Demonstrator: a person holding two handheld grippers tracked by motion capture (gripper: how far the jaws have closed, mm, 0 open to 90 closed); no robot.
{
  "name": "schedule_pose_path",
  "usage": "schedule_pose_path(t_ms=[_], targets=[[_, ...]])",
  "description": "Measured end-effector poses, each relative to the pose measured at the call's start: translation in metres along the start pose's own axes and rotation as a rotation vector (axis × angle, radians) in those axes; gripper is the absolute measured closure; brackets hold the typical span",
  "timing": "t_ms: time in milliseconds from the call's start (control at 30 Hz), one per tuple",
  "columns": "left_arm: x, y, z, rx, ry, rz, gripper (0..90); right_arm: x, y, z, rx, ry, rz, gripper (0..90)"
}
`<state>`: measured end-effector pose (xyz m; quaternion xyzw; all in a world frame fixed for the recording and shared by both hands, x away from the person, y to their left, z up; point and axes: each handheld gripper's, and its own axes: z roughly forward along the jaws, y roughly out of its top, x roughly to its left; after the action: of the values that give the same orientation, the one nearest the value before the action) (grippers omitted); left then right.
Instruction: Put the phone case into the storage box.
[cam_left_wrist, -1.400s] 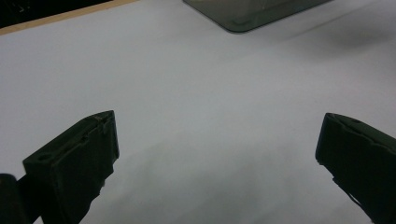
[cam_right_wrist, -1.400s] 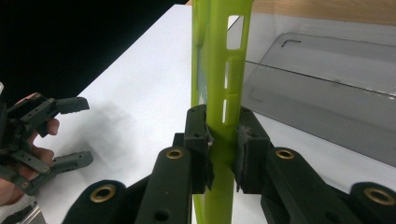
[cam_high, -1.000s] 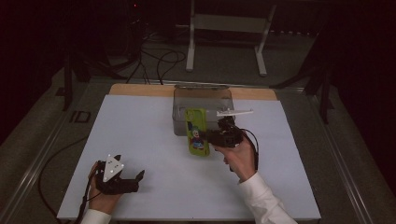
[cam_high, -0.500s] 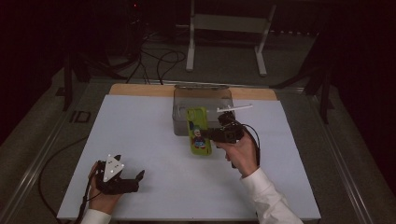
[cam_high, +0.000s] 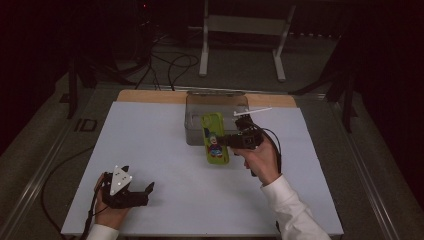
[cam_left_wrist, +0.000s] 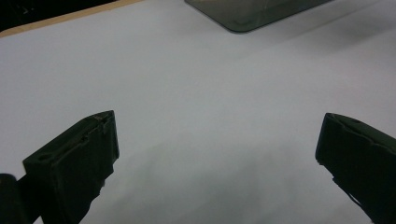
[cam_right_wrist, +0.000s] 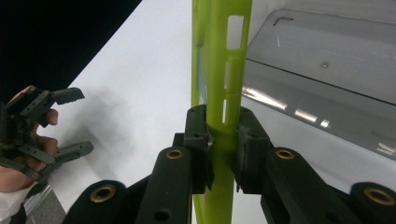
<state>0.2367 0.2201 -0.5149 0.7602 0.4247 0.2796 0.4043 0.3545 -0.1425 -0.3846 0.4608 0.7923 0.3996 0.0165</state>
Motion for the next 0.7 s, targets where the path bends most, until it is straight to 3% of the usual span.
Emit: schedule_pose_path(t_ms=[700], targets=[[0.0,0.0,-0.001,-0.008,0.003,-0.004,0.0,-0.007,0.014,-0.005,0.055,-0.018,0.01,77.8]])
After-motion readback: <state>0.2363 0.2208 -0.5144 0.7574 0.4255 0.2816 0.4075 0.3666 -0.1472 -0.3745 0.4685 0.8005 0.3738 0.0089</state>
